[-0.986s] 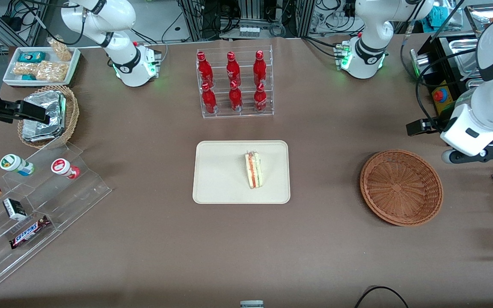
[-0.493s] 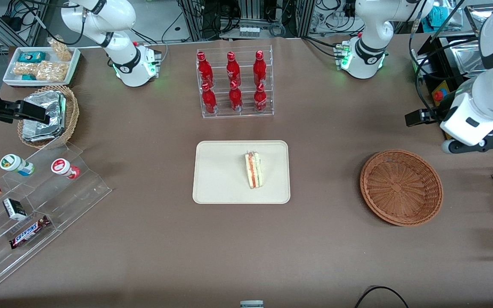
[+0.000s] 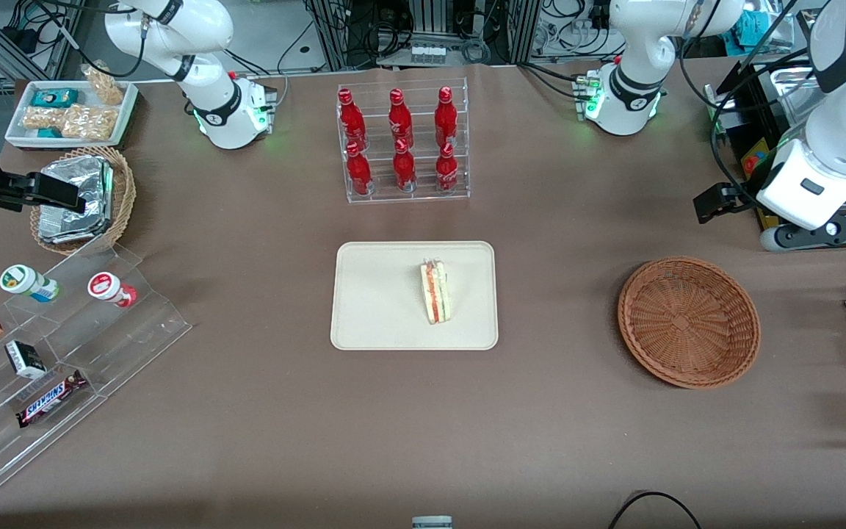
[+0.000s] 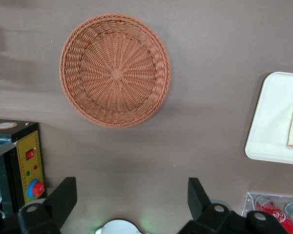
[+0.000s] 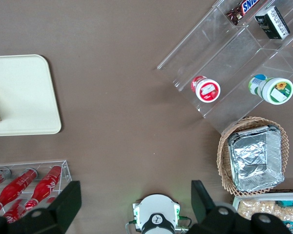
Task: Place sandwich from basket to tray
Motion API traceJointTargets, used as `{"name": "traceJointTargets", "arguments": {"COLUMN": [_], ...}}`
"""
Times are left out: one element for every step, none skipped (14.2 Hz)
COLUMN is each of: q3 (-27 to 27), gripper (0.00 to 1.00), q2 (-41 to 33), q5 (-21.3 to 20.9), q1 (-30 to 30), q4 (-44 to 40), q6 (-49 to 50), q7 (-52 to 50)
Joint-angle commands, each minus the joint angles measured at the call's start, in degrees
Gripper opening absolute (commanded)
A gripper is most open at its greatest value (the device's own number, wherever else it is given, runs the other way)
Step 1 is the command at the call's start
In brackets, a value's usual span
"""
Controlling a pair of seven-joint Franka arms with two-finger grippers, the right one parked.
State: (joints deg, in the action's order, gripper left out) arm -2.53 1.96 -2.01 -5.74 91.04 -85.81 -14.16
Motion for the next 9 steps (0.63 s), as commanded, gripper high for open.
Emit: {"name": "traceJointTargets", "arguments": {"q3": [0.24,0.24,0.24,0.24,0.24,0.24,0.24,0.24,0.24], "gripper": [1.0,1.0,1.0,1.0,1.0,1.0,1.0,1.0,1.0], "q2": [-0.2,-0.11,0.5,0.94,0.95,1.12,1.47,1.65,1.65], "q5": [0.16,0.16,0.07,0.07,0.07,0.07,0.16,0.25,0.42], "q1": [-0.14,-0.14,-0.14,-0.14,-0.23,-0.23,-0.23,-0.23,-0.14], "q4": [0.2,0.02,-0.07,-0.07,-0.16,-0.77,-0.95,-1.04,-1.04], "q6": [-1.29,-1.37,-1.55,-1.64,-1.72,-1.73,-1.73,-1.73,-1.64], "q7": [0.1,-0.25,-0.52,-0.69,-0.7,-0.61,-0.69,-0.78,-0.78]}}
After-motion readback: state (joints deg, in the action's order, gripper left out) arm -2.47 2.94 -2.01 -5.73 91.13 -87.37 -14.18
